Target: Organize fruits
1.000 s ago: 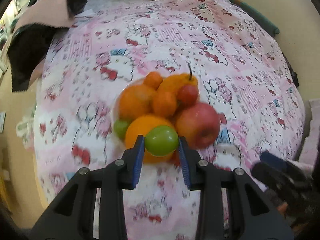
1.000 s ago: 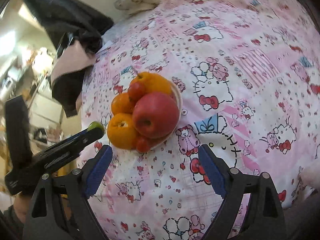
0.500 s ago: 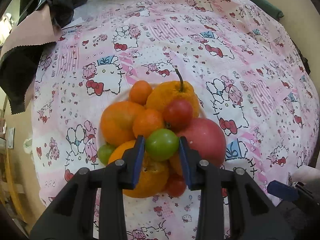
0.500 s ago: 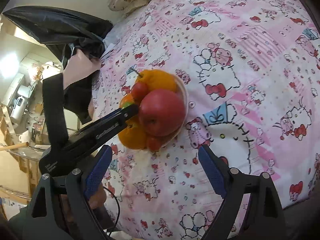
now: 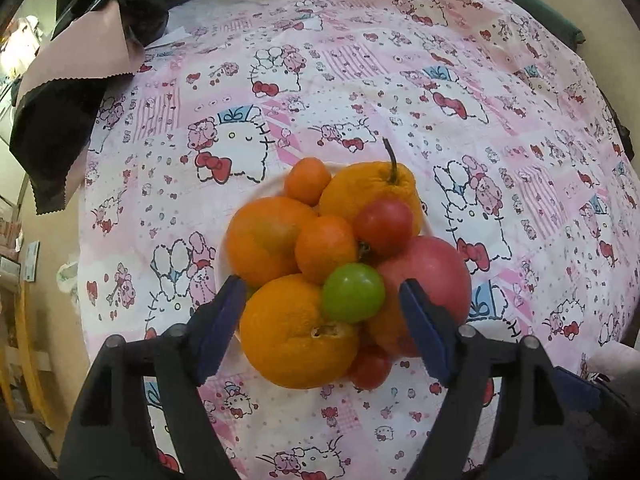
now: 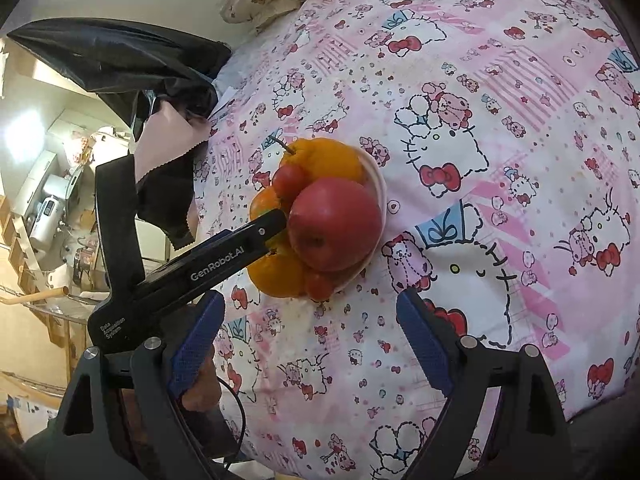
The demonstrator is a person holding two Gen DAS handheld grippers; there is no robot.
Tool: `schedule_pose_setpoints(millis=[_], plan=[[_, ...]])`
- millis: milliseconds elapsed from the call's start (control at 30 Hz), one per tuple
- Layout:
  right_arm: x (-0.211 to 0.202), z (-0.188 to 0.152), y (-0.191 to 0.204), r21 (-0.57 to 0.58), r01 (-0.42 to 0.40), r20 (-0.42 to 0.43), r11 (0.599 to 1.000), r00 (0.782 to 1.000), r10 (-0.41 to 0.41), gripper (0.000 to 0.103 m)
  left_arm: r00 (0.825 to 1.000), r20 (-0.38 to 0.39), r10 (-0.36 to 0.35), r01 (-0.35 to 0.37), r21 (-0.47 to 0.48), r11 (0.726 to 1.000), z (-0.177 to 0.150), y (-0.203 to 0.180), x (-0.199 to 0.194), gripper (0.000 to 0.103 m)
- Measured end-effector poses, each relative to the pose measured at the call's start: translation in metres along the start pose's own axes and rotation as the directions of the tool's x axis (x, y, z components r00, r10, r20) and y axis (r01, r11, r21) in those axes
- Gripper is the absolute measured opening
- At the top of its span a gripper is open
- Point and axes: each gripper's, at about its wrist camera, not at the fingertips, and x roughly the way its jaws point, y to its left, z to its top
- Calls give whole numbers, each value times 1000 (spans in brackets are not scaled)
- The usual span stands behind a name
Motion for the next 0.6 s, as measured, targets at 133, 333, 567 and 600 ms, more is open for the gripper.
schedule_pose_setpoints(millis=[133, 333, 567, 600], plan=[[-1, 0, 1, -7, 3, 6, 1000, 1000, -3, 90, 999, 34, -7, 7, -13, 1000, 0, 6, -12, 76], [-7, 0, 11, -61, 23, 46, 998, 999, -20, 90, 991, 128, 49, -45, -36, 998, -10, 22, -45, 76], [-20, 2, 17, -97, 91, 134, 991, 988, -77, 91, 980, 190, 61, -38, -125, 991, -45, 57, -82, 76], [-21, 2, 18, -106, 105, 145, 989, 985, -89, 92, 978, 200, 67, -38, -146, 989, -50, 63, -87, 76]])
